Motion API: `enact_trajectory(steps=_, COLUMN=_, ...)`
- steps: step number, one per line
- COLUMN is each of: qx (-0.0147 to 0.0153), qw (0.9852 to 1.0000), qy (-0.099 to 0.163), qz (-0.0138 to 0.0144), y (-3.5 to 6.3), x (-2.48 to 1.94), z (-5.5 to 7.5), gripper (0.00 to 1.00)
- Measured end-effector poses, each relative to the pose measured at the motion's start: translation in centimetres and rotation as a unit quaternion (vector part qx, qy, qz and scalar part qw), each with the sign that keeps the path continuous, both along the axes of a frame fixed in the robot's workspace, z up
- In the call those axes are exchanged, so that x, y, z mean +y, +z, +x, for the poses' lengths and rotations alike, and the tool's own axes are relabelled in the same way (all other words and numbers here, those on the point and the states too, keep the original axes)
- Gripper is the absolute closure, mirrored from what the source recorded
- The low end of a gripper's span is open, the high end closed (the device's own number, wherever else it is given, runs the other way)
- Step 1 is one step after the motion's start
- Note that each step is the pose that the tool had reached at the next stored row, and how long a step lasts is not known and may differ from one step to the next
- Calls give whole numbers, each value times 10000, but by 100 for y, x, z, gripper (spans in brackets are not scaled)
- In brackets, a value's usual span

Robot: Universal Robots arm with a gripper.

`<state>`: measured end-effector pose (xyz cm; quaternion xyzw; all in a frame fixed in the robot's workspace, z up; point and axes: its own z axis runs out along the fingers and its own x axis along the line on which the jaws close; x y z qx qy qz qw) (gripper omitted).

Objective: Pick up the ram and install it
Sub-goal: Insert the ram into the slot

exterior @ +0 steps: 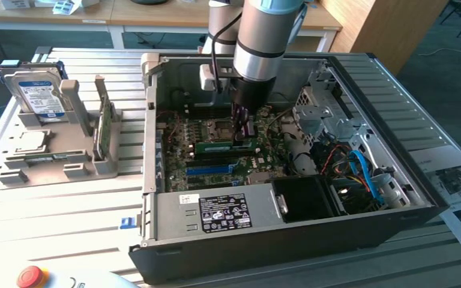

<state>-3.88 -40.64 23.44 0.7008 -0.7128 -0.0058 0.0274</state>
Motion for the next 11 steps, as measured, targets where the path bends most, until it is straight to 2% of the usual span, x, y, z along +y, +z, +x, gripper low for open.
enact_trajectory(steps=11, qx=0, qw=10000, qy=0, qz=1, y=-16, x=0, z=0, gripper=88)
